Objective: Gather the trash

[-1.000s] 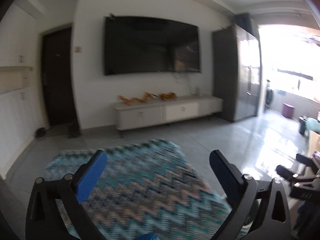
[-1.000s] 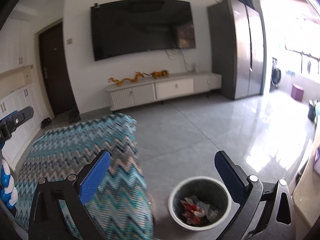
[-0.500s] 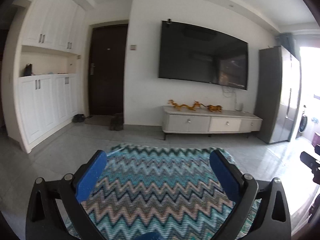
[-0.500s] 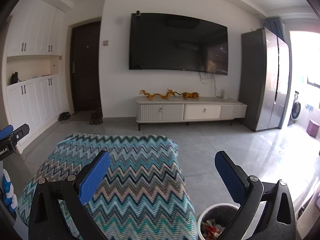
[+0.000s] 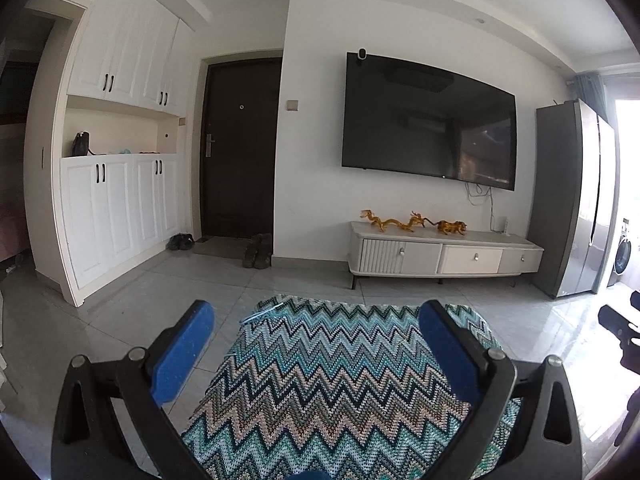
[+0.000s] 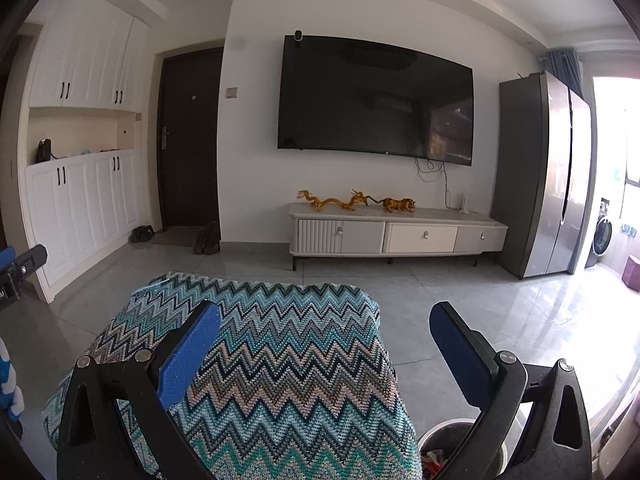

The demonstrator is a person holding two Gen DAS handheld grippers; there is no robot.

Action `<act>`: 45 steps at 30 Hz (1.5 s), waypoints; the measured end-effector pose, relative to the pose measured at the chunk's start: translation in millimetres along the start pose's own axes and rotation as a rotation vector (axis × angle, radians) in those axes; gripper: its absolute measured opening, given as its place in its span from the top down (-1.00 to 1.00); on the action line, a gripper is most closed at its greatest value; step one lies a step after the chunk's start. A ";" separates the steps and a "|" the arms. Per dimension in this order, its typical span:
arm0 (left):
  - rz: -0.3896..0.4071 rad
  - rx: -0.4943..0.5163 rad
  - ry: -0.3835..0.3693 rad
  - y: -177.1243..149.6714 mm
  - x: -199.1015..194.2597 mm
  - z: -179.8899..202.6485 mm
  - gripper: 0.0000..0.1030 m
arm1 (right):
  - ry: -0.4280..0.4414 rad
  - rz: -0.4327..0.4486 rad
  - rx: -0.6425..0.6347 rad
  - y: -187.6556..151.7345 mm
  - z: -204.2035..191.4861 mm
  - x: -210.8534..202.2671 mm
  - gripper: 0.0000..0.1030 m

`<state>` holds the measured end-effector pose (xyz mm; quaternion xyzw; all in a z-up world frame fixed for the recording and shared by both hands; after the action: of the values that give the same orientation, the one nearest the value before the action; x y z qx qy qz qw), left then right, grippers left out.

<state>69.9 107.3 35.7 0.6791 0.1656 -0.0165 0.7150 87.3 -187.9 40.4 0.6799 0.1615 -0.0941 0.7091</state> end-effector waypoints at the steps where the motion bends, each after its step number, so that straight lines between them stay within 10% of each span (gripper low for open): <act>1: 0.002 -0.001 0.001 1.2 -2.8 1.3 -1.00 | 0.001 0.004 -0.002 0.9 1.1 -1.8 -0.99; 16: 0.001 0.028 0.022 -1.3 -17.6 45.8 -1.00 | 0.025 0.026 -0.042 -3.1 29.0 -5.7 -0.99; 28: -0.124 0.150 -0.094 -40.1 0.0 154.8 -1.00 | -0.078 -0.036 0.003 -47.3 99.4 2.5 -0.99; 45: -0.133 0.220 -0.194 -50.6 -3.4 198.4 -1.00 | -0.157 -0.070 0.118 -82.2 144.5 -5.6 -0.99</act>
<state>96.6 -91.0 -7.7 0.7361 0.1376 -0.1474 0.6462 67.7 -336.8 -31.0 0.7050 0.1232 -0.1812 0.6745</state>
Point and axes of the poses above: each gripper's, at about its wrist camera, not at the fingertips, and x roughly the way its jaws point, z to its right, y to its top, the point moved 2 cm from there along x, roughly the way its jaws point, and after that the axes turned 7 degrees about y, right-handed, at the moved point
